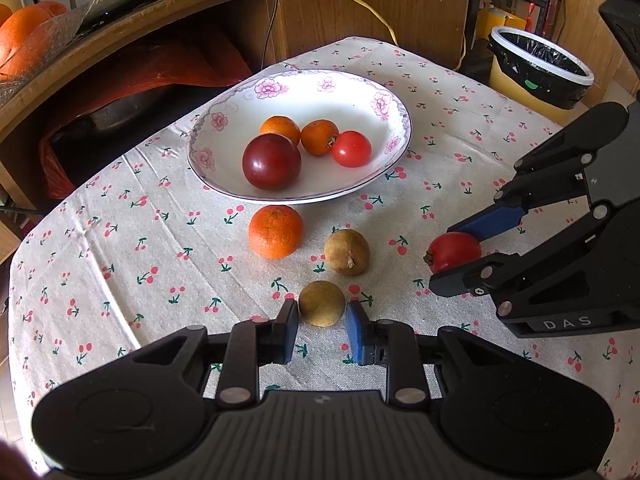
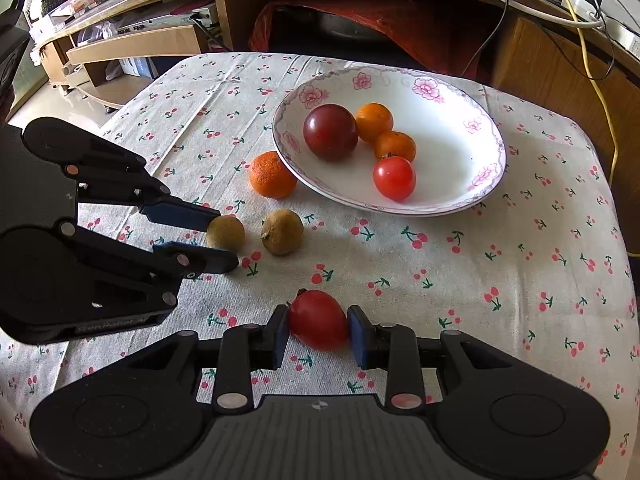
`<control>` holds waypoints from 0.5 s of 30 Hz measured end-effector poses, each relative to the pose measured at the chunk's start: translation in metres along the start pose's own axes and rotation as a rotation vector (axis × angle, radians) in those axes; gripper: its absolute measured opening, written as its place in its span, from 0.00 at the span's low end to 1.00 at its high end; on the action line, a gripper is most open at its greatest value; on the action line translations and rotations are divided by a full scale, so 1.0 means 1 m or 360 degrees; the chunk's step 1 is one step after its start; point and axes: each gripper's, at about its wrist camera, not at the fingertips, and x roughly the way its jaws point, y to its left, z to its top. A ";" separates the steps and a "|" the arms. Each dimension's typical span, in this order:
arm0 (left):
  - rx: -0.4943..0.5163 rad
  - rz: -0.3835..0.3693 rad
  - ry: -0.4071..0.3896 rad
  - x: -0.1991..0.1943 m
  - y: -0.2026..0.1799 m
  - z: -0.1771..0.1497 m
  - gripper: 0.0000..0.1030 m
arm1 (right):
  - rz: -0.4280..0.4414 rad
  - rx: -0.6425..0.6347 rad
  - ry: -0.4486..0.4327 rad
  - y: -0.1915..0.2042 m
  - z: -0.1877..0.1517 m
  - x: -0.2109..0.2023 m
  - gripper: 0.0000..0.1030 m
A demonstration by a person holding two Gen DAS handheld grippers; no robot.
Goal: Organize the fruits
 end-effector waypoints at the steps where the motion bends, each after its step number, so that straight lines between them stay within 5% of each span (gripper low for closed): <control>1: 0.0001 0.0004 -0.0002 0.000 0.000 0.000 0.34 | -0.0003 0.0001 -0.0003 0.000 -0.001 -0.001 0.25; 15: -0.0012 0.0018 -0.0002 0.002 -0.002 0.002 0.34 | -0.0027 0.0009 -0.0006 -0.003 -0.007 -0.009 0.24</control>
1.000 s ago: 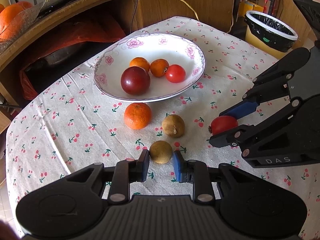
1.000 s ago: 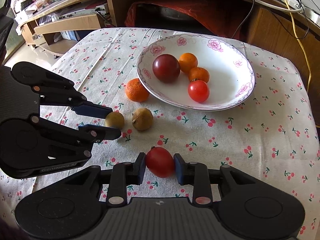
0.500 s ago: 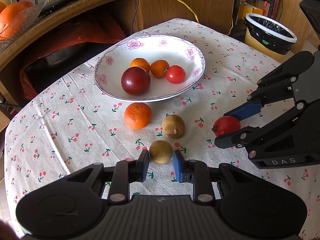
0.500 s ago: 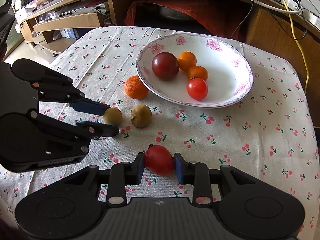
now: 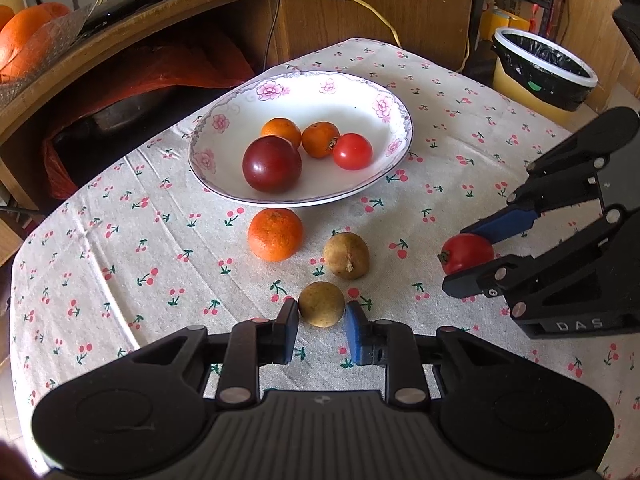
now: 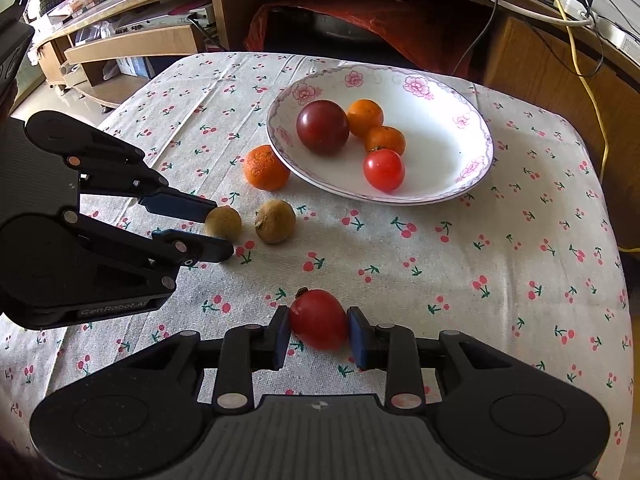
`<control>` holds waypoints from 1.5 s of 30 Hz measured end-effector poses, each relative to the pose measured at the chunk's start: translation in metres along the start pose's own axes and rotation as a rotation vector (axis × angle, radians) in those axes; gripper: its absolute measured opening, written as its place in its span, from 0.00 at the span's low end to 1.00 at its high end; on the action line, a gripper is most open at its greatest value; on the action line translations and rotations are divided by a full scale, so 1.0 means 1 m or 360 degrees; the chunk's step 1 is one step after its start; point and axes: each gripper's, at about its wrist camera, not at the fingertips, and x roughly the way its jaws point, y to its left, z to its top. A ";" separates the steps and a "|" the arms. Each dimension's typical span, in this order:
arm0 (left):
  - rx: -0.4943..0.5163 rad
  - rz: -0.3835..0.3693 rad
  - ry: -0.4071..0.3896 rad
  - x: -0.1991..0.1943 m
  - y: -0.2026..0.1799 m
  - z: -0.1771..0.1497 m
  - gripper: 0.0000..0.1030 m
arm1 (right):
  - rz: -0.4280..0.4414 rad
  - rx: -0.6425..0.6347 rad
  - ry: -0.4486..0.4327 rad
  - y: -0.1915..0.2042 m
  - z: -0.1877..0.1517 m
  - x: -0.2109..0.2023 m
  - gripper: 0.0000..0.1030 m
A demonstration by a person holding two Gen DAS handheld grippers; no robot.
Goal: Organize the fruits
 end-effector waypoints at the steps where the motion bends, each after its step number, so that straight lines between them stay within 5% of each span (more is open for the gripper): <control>1: 0.0000 -0.0002 -0.0002 0.000 0.000 0.000 0.34 | 0.0001 0.0004 0.0001 0.000 0.000 0.000 0.25; 24: 0.0108 0.0020 -0.0009 -0.010 -0.013 0.000 0.33 | -0.0083 0.0020 -0.0002 -0.003 -0.001 -0.005 0.25; 45: 0.0085 0.0050 -0.0138 -0.028 -0.012 0.020 0.33 | -0.0134 -0.0001 -0.0106 0.001 0.014 -0.020 0.25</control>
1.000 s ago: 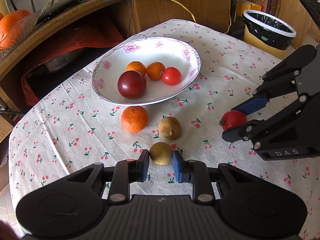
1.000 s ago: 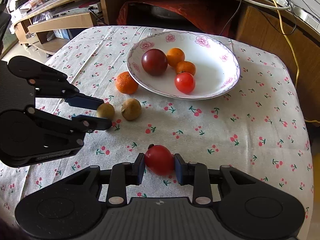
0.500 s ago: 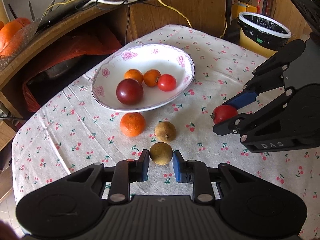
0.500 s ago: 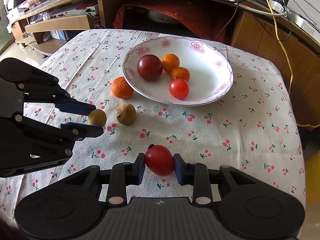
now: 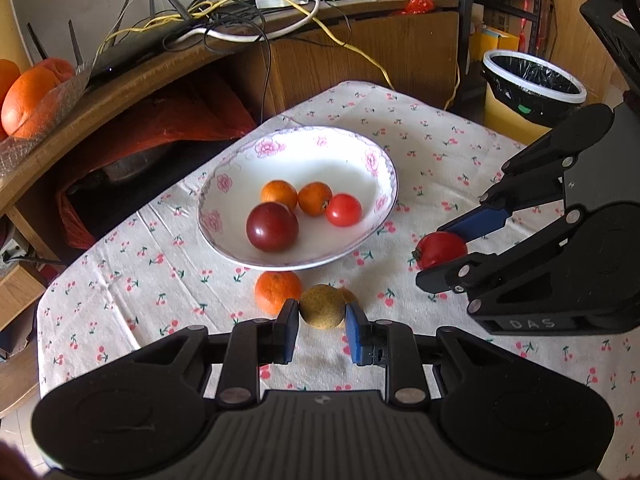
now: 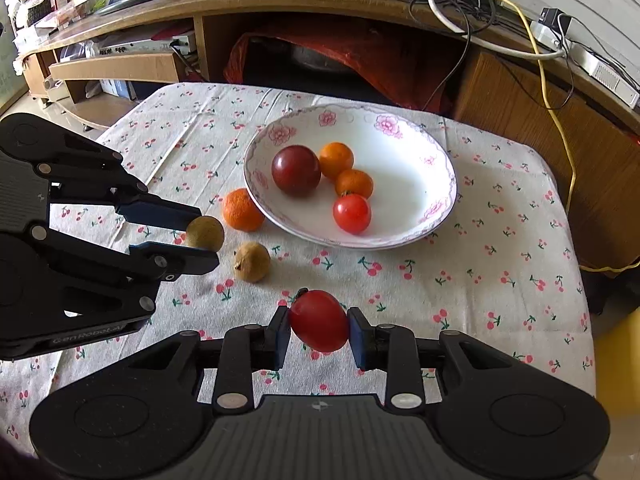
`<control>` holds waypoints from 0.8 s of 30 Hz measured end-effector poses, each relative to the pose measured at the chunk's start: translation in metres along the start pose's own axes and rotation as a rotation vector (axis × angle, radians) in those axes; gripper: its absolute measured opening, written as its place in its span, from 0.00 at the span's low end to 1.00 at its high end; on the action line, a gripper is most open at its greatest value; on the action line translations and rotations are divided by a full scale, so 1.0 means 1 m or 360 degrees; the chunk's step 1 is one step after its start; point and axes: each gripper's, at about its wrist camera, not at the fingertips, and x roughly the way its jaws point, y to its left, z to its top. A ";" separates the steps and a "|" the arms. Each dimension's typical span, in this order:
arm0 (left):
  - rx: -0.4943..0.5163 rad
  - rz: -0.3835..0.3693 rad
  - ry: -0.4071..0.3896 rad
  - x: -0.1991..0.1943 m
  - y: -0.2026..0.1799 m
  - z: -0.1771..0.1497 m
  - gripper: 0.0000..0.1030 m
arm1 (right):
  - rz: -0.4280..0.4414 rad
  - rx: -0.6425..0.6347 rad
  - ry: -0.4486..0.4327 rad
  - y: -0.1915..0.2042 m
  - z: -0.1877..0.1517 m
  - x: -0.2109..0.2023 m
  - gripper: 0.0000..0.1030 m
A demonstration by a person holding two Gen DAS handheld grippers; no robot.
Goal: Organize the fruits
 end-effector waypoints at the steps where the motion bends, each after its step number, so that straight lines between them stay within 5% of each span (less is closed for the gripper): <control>1: 0.0000 0.0002 -0.0006 0.000 0.000 0.001 0.33 | 0.0000 0.0000 -0.0005 0.000 0.001 -0.001 0.25; 24: -0.0040 0.0072 -0.0120 -0.004 0.009 0.035 0.33 | -0.0103 0.0069 -0.0162 -0.008 0.034 -0.012 0.26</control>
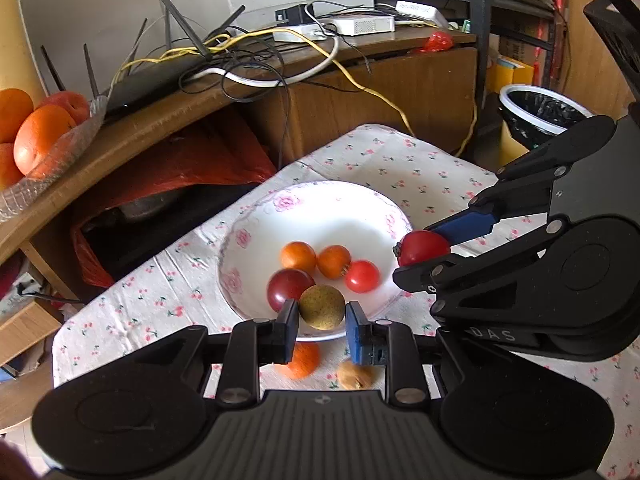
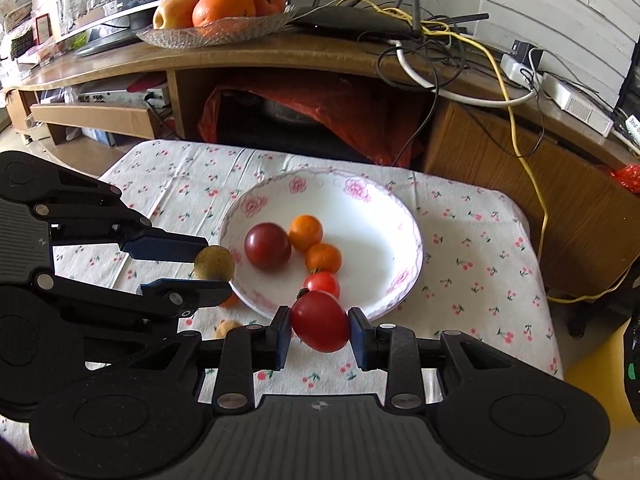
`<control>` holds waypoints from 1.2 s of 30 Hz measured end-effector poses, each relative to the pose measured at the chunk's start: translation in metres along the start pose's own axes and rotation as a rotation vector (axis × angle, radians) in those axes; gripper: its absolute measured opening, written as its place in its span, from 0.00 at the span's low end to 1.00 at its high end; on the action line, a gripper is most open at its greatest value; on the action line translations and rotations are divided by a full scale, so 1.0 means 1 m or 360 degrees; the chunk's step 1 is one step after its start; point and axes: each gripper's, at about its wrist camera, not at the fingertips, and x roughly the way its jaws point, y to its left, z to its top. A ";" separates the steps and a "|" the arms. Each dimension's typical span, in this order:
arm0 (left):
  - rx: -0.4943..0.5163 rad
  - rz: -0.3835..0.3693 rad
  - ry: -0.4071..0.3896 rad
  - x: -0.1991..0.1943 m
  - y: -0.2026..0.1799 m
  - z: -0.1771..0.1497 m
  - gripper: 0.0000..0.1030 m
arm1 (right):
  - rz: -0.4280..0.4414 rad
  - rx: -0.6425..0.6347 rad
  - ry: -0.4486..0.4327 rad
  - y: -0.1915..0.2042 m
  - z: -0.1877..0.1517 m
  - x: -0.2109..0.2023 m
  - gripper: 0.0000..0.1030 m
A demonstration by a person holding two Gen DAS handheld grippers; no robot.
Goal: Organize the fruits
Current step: 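Carry the kiwi and red tomato over the white bowl with both tools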
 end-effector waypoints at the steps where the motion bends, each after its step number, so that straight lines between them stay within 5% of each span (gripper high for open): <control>1: -0.0006 0.0004 -0.0003 0.001 0.002 0.001 0.33 | -0.0010 0.0004 -0.0005 0.000 0.002 0.001 0.27; 36: -0.0117 0.0080 0.0006 0.043 0.032 0.019 0.33 | -0.0079 0.0008 -0.0022 -0.012 0.039 0.043 0.27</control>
